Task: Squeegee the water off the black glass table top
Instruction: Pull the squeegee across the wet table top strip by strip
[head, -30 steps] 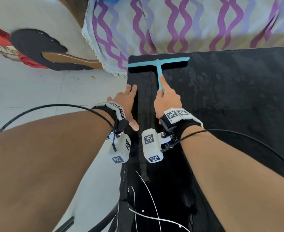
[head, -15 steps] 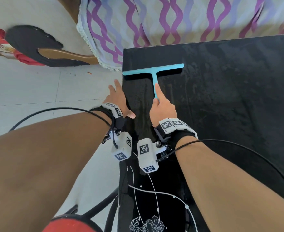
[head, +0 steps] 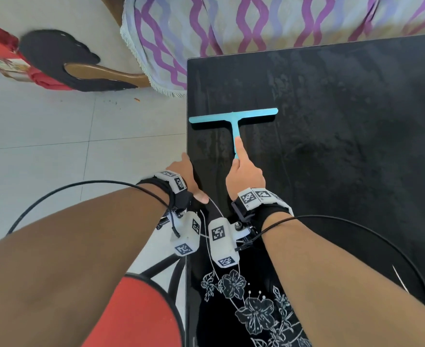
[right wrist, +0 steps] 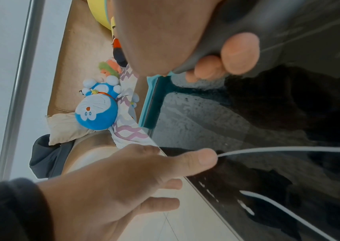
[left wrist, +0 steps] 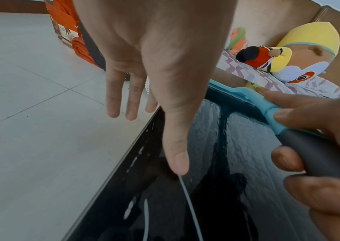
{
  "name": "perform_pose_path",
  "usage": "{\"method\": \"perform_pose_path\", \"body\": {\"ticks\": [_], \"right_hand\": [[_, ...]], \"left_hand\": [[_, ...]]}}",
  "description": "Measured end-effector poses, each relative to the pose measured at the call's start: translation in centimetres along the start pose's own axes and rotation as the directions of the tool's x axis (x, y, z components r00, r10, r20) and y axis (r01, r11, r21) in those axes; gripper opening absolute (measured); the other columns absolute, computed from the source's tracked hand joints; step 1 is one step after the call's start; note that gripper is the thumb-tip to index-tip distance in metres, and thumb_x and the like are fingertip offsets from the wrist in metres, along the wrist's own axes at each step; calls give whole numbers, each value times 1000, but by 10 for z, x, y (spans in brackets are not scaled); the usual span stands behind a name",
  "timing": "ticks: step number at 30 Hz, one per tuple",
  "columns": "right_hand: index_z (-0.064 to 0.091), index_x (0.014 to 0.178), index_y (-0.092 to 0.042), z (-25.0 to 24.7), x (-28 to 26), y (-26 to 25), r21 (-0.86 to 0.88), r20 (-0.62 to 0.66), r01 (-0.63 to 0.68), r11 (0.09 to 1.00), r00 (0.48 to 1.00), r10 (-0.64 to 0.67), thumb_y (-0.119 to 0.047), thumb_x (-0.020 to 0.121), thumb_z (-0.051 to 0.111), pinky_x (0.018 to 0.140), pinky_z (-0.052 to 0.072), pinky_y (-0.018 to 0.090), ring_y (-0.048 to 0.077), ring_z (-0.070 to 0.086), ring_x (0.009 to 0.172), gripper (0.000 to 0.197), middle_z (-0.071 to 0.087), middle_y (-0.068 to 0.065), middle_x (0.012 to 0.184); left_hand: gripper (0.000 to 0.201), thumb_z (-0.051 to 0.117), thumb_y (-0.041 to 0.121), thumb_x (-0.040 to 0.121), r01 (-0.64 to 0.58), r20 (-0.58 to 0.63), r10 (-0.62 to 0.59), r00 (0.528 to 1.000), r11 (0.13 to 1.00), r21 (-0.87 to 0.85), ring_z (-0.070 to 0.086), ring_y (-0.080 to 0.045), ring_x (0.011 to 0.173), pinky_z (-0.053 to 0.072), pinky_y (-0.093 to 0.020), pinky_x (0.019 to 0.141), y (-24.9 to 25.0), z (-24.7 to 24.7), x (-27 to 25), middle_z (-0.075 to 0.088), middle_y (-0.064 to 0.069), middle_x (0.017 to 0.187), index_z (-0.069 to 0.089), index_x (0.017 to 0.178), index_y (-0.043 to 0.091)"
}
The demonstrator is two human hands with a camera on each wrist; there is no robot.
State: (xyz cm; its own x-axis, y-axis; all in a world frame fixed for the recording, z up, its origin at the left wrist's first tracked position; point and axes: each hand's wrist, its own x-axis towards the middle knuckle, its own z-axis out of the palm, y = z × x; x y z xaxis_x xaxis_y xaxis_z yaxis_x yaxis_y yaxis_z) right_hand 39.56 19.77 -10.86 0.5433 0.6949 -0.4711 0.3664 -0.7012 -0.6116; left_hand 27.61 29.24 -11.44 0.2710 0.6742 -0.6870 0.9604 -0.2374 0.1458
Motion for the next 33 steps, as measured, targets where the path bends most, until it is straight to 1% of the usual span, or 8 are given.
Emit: {"method": "perform_pose_path", "body": {"ticks": [3, 5, 11, 15, 20, 25, 28, 33], "right_hand": [[4, 150, -51, 5, -21, 11, -9, 2, 5, 1000, 1000, -5, -28, 105, 27, 46, 26, 25, 11, 46, 54, 56, 48, -1, 62], [3, 150, -52, 8, -34, 20, -18, 1, 9, 1000, 1000, -9, -29, 104, 26, 46, 27, 25, 12, 47, 54, 56, 48, -1, 61], [2, 150, -52, 16, -65, 41, -36, -2, 21, 999, 1000, -21, -30, 104, 26, 48, 28, 27, 12, 47, 54, 57, 51, 0, 62], [0, 151, -50, 19, -95, 54, -47, 7, 35, 998, 999, -35, -28, 104, 27, 44, 27, 24, 11, 49, 53, 58, 51, 0, 60], [-2, 150, -52, 24, -128, 69, -60, 21, 45, 997, 999, -44, -29, 104, 28, 43, 29, 25, 13, 51, 53, 60, 52, 0, 60], [-4, 151, -50, 32, -161, 90, -76, 34, 85, 994, 996, -82, -27, 104, 29, 46, 35, 27, 15, 50, 51, 62, 51, 0, 59], [-3, 150, -52, 34, -177, 101, -73, 35, 87, 993, 996, -85, -27, 103, 30, 45, 34, 26, 15, 50, 50, 62, 51, 0, 58], [0, 150, -53, 38, -207, 119, -58, 28, 79, 995, 997, -78, -28, 104, 30, 44, 27, 24, 13, 48, 50, 60, 51, 0, 59]], "left_hand": [[127, 96, 33, 44, 20, 72, -21, 997, 1000, 2, 60, -36, 106, 51, -41, 79, -6, 19, -17, 59, -12, 119, 16, 141, 14], [117, 95, 30, 48, 55, 51, -54, 997, 998, -29, 60, -35, 106, 51, -41, 80, -11, 29, -27, 59, -13, 119, 21, 138, 11], [107, 85, 52, 60, 52, -129, -60, 990, 997, -62, 53, -32, 119, 48, -42, 93, -28, 48, -47, 53, -11, 133, 28, 141, 11], [98, 73, 60, 69, 50, -227, -47, 973, 999, 8, 40, -33, 130, 41, -48, 101, -35, 70, -73, 40, -6, 143, 26, 147, 23], [111, 81, 59, 59, 45, -137, -35, 990, 996, 70, 26, -31, 138, 32, -53, 106, -41, 85, -108, 22, 1, 156, 21, 149, 35], [149, 88, 59, 38, 16, -9, -15, 1000, 978, 209, 3, -33, 145, 19, -60, 111, -53, 123, -145, -3, 2, 160, -11, 149, 39], [155, 90, 54, 40, 47, -30, -42, 999, 977, 207, -2, -36, 146, 12, -64, 112, -56, 148, -160, -5, 1, 160, -20, 147, 36], [146, 87, 57, 46, 81, -155, -54, 986, 982, 171, 4, -35, 146, 14, -64, 111, -63, 159, -173, 3, -2, 160, -11, 151, 28]]}}
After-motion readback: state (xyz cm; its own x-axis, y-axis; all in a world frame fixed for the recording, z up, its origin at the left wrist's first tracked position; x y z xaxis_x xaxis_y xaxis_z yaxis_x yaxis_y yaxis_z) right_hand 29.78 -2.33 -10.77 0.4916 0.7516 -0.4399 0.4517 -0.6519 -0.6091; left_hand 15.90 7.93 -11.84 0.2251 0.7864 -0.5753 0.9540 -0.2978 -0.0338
